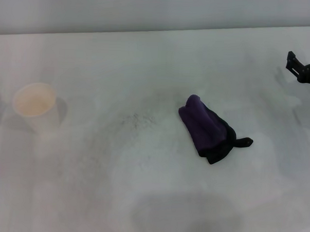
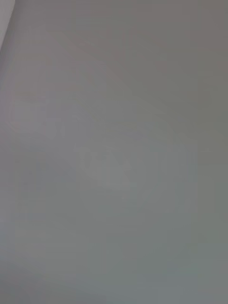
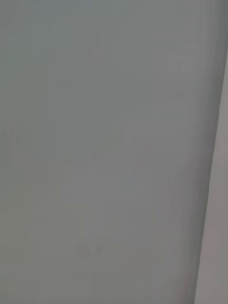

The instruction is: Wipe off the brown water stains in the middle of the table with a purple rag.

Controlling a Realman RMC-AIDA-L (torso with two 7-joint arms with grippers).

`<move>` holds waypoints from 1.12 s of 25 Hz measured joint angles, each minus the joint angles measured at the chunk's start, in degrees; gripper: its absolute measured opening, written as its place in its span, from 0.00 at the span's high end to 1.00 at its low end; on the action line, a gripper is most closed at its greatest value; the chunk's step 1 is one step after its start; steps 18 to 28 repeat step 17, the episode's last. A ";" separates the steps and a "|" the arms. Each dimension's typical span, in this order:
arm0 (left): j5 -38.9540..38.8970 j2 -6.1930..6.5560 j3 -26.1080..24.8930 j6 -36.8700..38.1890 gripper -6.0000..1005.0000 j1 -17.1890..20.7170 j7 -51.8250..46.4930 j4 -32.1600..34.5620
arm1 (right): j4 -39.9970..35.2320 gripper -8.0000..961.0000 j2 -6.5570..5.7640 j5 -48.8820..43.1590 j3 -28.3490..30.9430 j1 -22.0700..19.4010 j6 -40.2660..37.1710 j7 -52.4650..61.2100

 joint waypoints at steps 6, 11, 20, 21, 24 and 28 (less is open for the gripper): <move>-0.36 0.16 -0.25 -0.40 0.11 -0.54 0.00 -0.29 | 0.00 0.12 0.00 0.00 0.00 0.93 -0.24 0.04; -0.41 0.23 -0.33 -0.38 0.11 -0.78 0.05 -0.33 | 0.00 0.12 0.00 0.00 0.03 2.06 -1.90 0.06; -0.52 0.21 -0.34 -0.42 0.11 -1.37 0.21 -0.42 | 0.00 0.12 -0.01 0.00 1.43 2.71 -2.63 0.09; -0.52 0.21 -0.34 -0.42 0.11 -1.37 0.21 -0.42 | 0.00 0.12 -0.01 0.00 1.43 2.71 -2.63 0.09; -0.52 0.21 -0.34 -0.42 0.11 -1.37 0.21 -0.42 | 0.00 0.12 -0.01 0.00 1.43 2.71 -2.63 0.09; -0.52 0.21 -0.34 -0.42 0.11 -1.37 0.21 -0.42 | 0.00 0.12 -0.01 0.00 1.43 2.71 -2.63 0.09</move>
